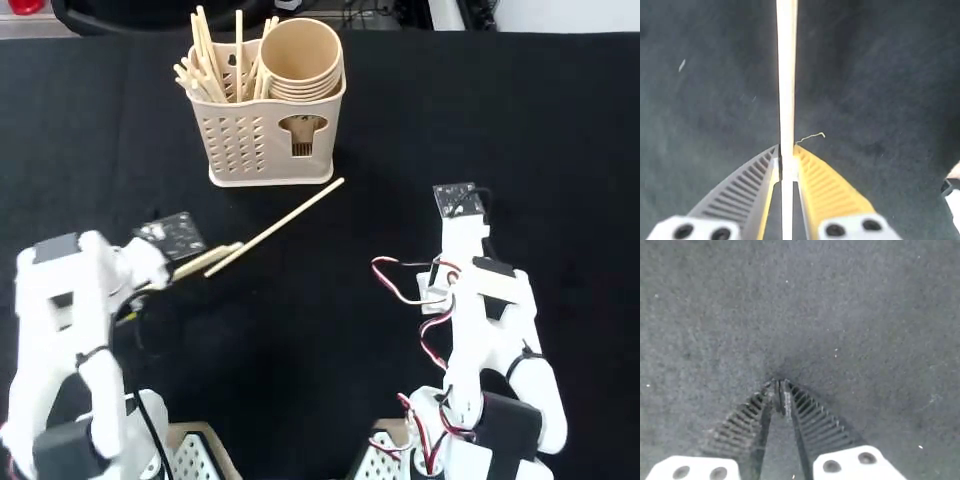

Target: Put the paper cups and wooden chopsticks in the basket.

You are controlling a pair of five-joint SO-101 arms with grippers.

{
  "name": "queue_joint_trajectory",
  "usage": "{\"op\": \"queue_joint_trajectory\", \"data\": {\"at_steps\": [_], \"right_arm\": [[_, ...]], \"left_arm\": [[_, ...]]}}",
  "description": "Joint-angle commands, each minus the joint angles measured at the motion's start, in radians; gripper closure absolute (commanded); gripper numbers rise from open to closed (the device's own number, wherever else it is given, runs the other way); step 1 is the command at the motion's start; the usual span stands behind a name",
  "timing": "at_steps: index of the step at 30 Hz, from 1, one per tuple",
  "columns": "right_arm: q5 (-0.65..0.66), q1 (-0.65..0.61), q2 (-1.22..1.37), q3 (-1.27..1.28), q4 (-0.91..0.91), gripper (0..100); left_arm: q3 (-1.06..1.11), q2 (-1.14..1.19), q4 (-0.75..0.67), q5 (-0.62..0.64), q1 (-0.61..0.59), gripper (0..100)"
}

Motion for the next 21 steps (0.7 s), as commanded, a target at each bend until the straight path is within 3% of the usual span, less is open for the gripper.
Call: {"op": "queue_joint_trajectory", "data": {"at_steps": [1, 11, 18, 21], "right_arm": [[-0.002, -0.018, 0.007, -0.056, 0.005, 98.5], [-0.002, -0.02, 0.007, -0.056, 0.005, 98.5], [-0.002, -0.02, 0.007, -0.056, 0.005, 98.5], [-0.002, -0.02, 0.007, -0.056, 0.005, 98.5]], "left_arm": [[0.028, -0.103, -0.012, 0.077, -0.05, 97], [0.193, -0.615, -0.394, 0.878, -0.042, 97], [0.288, -0.925, -0.618, 1.327, 0.074, 97], [0.282, -0.956, -0.801, 1.559, 0.108, 97]]}}
